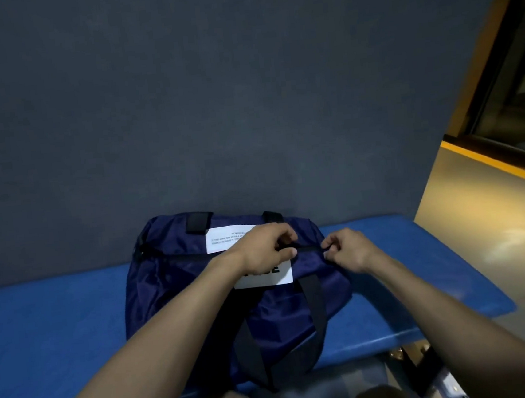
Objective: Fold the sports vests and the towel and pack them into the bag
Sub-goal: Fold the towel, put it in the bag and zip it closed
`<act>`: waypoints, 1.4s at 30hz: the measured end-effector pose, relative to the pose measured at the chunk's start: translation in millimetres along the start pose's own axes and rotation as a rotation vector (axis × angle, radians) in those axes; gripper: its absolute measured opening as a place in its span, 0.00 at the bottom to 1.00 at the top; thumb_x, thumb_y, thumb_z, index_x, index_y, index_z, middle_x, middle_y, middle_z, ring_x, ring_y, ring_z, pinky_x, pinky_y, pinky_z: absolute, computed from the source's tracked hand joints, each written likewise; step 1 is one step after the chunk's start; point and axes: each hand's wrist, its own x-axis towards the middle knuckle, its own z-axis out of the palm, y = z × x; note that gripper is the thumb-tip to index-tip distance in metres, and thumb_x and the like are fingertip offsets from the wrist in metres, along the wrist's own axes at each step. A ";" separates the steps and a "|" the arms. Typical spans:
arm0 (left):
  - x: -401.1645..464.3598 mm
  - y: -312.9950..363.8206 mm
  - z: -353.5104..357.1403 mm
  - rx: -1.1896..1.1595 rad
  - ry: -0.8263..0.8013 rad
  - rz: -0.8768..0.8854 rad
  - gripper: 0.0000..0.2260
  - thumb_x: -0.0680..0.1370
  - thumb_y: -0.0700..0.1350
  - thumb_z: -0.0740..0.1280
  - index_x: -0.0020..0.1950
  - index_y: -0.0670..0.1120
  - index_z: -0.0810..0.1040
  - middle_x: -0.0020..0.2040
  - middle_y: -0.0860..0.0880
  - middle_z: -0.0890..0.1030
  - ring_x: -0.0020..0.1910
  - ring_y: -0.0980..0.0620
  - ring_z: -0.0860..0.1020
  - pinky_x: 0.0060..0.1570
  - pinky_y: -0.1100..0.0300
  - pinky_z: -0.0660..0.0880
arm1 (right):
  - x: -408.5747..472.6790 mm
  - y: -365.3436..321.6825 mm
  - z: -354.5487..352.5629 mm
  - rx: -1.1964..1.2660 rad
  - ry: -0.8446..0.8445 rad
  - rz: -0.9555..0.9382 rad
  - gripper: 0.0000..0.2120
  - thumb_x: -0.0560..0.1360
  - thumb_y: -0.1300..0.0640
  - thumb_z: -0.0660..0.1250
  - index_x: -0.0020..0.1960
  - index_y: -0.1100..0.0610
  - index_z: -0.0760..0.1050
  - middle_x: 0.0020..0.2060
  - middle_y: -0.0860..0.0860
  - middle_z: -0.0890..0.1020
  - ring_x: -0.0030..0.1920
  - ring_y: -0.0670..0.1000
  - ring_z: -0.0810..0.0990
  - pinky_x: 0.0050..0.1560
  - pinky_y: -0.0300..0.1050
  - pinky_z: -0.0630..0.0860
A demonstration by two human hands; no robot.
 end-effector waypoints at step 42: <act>46.9 15.5 29.1 -0.124 0.376 -0.370 0.09 0.78 0.53 0.67 0.41 0.50 0.75 0.43 0.50 0.82 0.46 0.45 0.80 0.47 0.52 0.77 | 5.4 5.7 -25.2 -0.248 0.340 -0.336 0.03 0.78 0.51 0.67 0.51 0.49 0.78 0.50 0.45 0.75 0.52 0.51 0.76 0.44 0.46 0.68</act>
